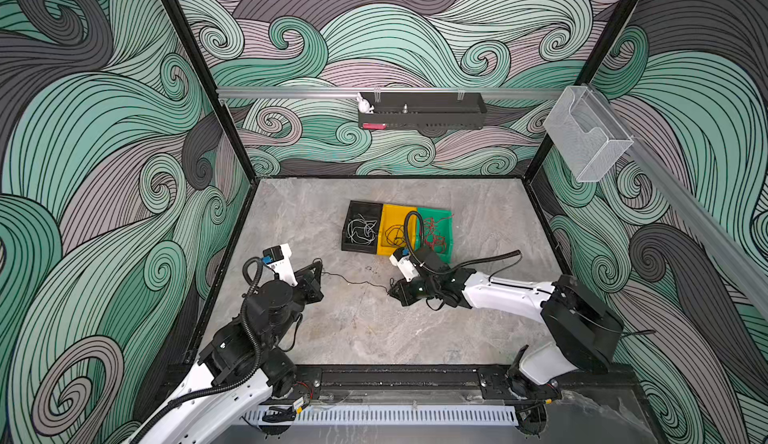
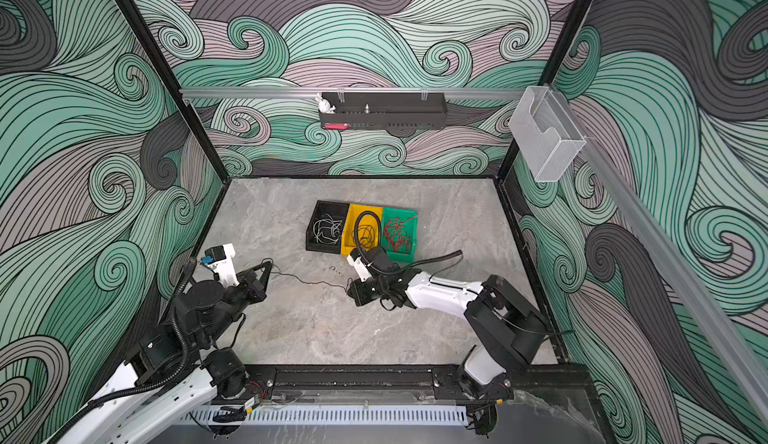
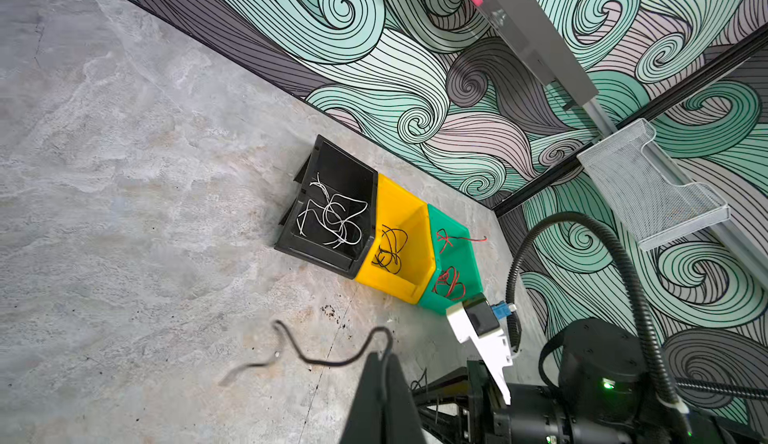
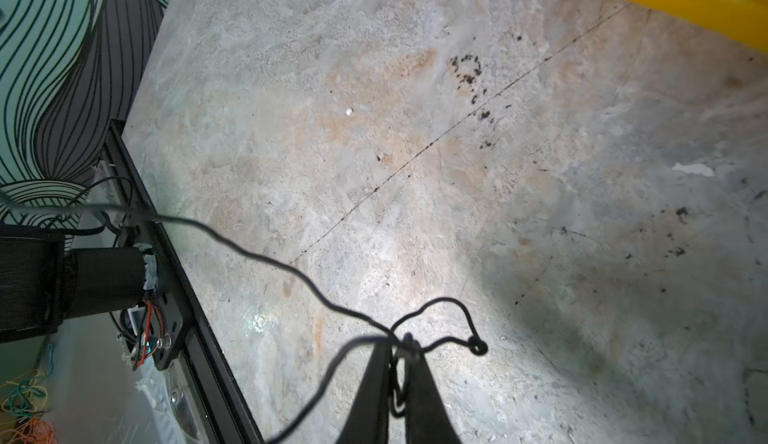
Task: Untangle the cables
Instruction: 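Pull the black wire away from the left gripper toward the bins with the right gripper, then lower the black wire into the yellow bin with the right gripper while the left follows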
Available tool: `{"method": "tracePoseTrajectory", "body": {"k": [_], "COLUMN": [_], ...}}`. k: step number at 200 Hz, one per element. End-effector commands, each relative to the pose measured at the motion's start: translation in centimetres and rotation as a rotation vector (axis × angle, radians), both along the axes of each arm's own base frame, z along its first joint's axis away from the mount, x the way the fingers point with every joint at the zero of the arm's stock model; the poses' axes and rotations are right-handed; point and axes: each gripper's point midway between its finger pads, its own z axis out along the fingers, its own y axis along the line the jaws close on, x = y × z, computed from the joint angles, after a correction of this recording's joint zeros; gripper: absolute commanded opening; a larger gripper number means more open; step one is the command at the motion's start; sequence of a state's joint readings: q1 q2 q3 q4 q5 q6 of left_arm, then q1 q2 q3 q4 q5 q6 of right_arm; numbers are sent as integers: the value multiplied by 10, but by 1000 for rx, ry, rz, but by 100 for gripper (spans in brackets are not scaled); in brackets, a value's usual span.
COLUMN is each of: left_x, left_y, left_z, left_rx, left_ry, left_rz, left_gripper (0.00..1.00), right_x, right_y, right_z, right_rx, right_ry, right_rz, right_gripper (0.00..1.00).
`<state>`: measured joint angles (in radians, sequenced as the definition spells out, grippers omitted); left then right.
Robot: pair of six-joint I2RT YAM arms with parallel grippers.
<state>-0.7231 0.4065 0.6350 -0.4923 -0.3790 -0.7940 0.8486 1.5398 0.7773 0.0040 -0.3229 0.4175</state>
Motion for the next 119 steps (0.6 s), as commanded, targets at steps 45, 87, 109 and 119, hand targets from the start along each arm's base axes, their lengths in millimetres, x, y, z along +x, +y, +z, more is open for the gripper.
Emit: {"method": "tracePoseTrajectory", "body": {"k": [45, 87, 109, 119], "left_x": [3, 14, 20, 23], "left_y": [-4, -17, -22, -25], "left_z": [5, -2, -2, -2], "left_rx": [35, 48, 53, 58], "left_ry": [-2, 25, 26, 28], "left_rz": [-21, -37, -42, -45], "left_gripper": [0, 0, 0, 0], "right_x": [11, 20, 28, 32], "right_y": [-29, -45, -58, -64], "right_z": [33, 74, 90, 97], "right_rx": [6, 37, 43, 50], "right_ry": [-41, -100, -134, -149], "right_rz": [-55, -77, -102, -118], "right_gripper": [12, 13, 13, 13]}}
